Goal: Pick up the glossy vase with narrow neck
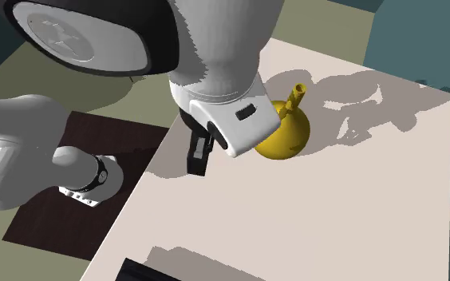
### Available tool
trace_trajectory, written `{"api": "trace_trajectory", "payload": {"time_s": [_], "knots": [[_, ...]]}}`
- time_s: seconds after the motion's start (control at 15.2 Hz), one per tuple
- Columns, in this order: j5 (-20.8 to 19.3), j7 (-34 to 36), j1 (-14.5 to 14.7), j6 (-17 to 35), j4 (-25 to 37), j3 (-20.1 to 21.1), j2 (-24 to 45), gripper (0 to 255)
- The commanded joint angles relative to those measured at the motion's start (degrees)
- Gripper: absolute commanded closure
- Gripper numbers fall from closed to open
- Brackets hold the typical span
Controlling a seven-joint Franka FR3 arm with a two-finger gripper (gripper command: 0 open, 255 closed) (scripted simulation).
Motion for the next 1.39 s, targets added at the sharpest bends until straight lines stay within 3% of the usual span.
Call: {"api": "trace_trajectory", "payload": {"time_s": [0.0,0.53,1.06,1.32], "knots": [[0.4,1.7,0.6,0.4,3.3,1.3,3.6,0],[0.0,8.5,2.9,-1.1,21.4,5.5,19.8,0],[-3.2,14.8,7.0,-7.2,46.2,8.1,38.4,0],[-3.0,14.6,6.8,-3.7,42.0,8.0,37.6,0]]}}
